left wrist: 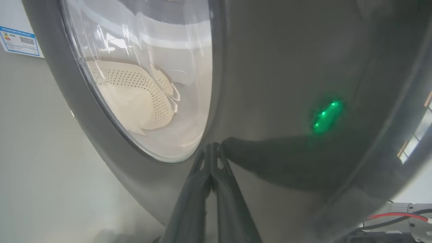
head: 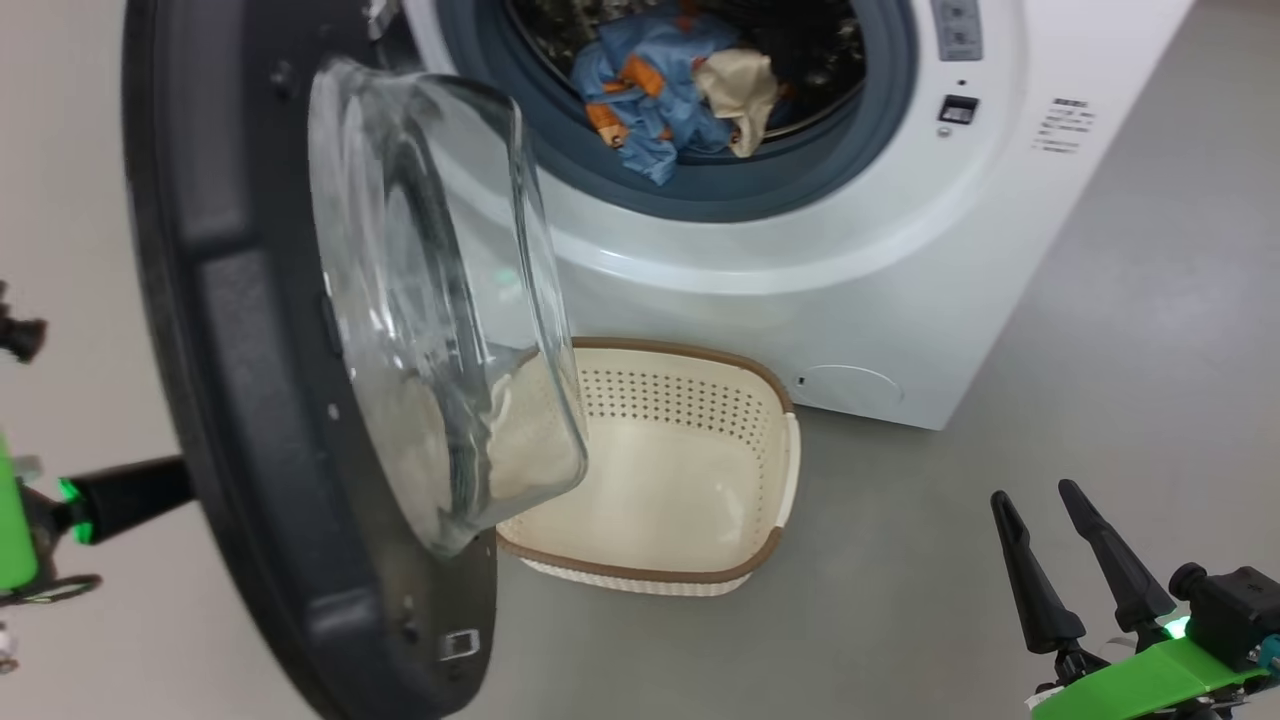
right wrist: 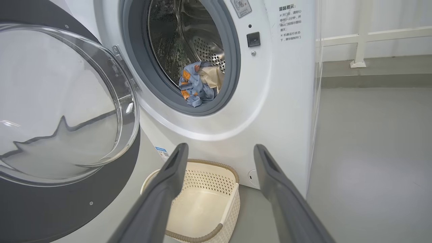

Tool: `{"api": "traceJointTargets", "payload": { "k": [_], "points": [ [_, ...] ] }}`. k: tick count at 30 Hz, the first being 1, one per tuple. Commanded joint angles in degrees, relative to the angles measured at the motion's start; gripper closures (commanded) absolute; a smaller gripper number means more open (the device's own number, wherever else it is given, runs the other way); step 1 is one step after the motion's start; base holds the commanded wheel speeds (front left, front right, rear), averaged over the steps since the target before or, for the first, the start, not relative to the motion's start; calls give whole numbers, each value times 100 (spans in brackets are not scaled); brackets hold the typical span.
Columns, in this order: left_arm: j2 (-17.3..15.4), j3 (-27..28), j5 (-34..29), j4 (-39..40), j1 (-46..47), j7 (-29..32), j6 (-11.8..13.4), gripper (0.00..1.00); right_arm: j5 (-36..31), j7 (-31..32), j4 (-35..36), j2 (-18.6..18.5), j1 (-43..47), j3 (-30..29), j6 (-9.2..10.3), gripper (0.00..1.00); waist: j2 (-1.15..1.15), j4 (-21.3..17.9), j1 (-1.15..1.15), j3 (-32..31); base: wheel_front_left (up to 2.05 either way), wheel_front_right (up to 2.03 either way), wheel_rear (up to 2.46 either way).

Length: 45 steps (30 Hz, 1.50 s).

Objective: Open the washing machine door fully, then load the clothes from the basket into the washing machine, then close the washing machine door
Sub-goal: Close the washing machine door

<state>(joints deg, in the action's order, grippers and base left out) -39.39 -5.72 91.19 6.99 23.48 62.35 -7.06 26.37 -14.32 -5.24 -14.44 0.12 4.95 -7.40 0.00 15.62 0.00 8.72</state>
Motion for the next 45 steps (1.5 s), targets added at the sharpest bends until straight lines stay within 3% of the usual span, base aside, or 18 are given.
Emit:
{"api": "traceJointTargets", "payload": {
  "k": [1, 20, 32, 38, 45],
  "points": [
    [-175, 211, 99, 264, 193, 60, -43, 100, -73, -68, 142, -32, 32, 98, -9, 0, 0, -229, 0, -34, 0, 0, 0],
    [826, -438, -189, 305, 1204, -204, -43, 100, -92, -68, 183, 178, -86, -11, -9, 0, 0, -1386, 0, 205, 0, 0, 0],
    [1456, -672, -580, -418, 2135, -726, -43, 100, -104, -68, 199, 260, -230, -89, -9, 0, 0, -1690, 0, 375, 0, 0, 0],
    [1579, -690, -695, -758, 2362, -1035, -43, 100, -112, -68, 191, 282, -279, -110, -9, 0, 0, -1741, 0, 401, 0, 0, 0],
    [1463, -738, -654, -769, 2060, -1125, -43, 100, -114, -68, 175, 254, -239, -137, -9, 0, 0, -1649, 0, 325, 0, 0, 0]
  ]
}}
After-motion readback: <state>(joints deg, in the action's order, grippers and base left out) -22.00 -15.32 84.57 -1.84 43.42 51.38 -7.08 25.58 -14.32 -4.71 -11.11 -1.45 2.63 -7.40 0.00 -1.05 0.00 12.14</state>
